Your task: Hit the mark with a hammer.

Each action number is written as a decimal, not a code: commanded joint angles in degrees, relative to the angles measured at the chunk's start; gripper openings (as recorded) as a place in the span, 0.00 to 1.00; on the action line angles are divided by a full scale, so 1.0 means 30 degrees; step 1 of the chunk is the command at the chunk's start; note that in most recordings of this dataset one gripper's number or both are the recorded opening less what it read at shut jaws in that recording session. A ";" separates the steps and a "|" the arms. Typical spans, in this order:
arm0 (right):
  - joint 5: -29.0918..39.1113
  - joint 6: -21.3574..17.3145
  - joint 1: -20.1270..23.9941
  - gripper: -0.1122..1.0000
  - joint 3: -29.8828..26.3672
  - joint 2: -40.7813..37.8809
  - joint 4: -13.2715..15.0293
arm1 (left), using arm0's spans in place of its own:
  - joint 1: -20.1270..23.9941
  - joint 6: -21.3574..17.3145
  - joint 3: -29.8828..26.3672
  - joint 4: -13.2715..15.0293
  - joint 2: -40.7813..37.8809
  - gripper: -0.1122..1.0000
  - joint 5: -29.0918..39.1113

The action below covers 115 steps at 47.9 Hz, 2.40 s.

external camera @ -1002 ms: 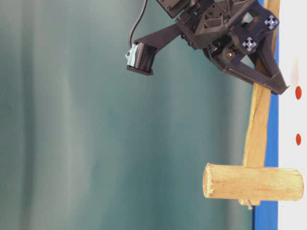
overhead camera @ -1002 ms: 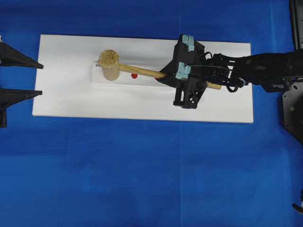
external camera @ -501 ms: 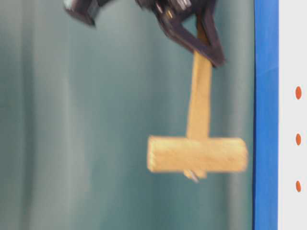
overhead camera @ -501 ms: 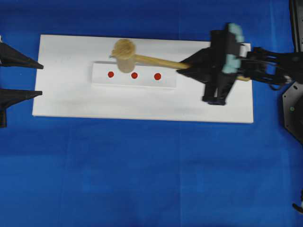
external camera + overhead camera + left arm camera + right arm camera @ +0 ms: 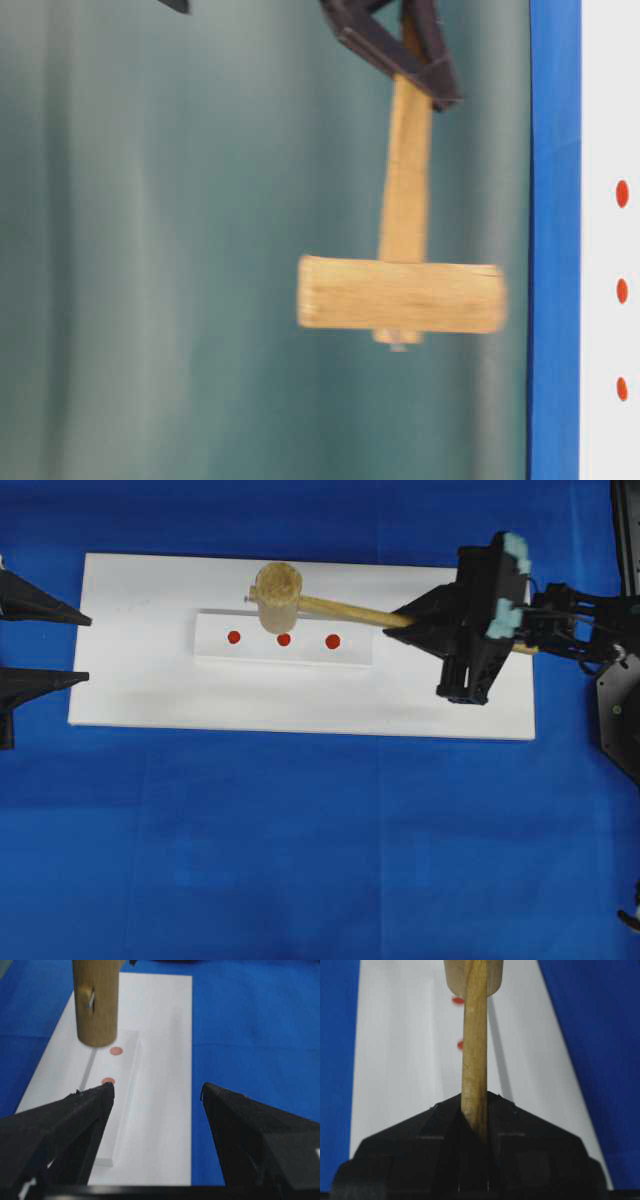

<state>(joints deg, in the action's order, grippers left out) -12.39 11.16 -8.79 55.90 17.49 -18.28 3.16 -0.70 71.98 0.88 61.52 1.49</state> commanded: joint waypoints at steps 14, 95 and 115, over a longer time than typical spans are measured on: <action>0.0967 -0.0527 -0.0088 0.12 -0.0967 -0.3105 -0.0732 | 0.0029 0.0000 -0.0176 0.0000 -0.0117 0.71 -0.0176; 0.2139 -0.0469 -0.0410 0.12 0.2139 0.1992 -0.0352 | 0.0029 0.0029 -0.0176 0.0000 -0.0059 0.71 -0.0029; 0.2373 -0.0498 -0.0410 0.12 0.1875 0.5244 0.0732 | 0.0029 0.0000 -0.0205 0.0000 -0.0059 0.71 -0.0029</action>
<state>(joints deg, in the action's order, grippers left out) -5.10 9.76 -10.11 63.19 32.96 -16.26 3.08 -0.70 71.98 0.88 61.61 1.67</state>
